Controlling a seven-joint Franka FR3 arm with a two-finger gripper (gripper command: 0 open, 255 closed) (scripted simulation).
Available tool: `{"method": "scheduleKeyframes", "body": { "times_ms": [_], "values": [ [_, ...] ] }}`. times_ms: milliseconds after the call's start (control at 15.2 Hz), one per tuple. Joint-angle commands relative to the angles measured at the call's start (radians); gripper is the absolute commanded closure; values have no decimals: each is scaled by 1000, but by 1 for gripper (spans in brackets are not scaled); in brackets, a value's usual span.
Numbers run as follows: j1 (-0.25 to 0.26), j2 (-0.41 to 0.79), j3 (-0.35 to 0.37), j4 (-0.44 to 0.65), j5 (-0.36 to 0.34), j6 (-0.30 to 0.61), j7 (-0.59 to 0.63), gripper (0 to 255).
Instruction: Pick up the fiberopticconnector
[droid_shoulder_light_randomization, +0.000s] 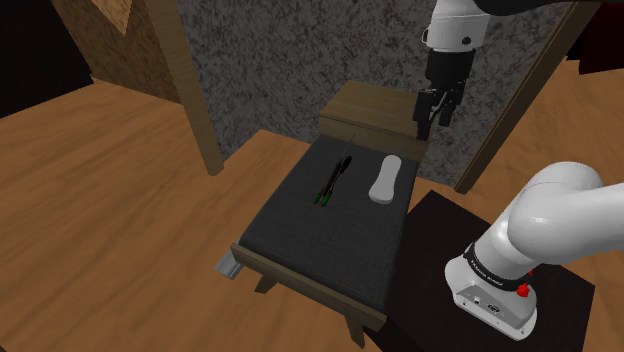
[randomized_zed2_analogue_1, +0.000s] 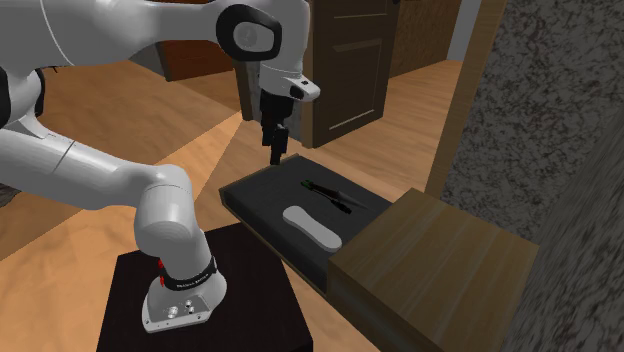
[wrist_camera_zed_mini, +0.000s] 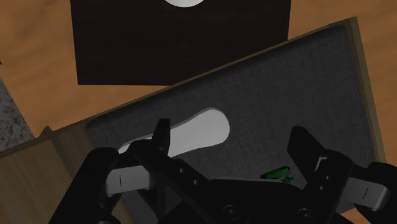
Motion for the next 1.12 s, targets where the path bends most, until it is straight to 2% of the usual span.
{"method": "scheduleKeyframes", "body": {
  "times_ms": [0, 528, 792, 1056],
  "values": [
    [0, 0, 0, 0, 0, 0, 0, 0],
    [-64, 39, 204, -168, 161, 343, 400, 0],
    [-106, 126, 317, -203, 217, 535, 596, 0],
    [-174, 251, 437, -205, 236, 731, 801, 0]
  ]
}}
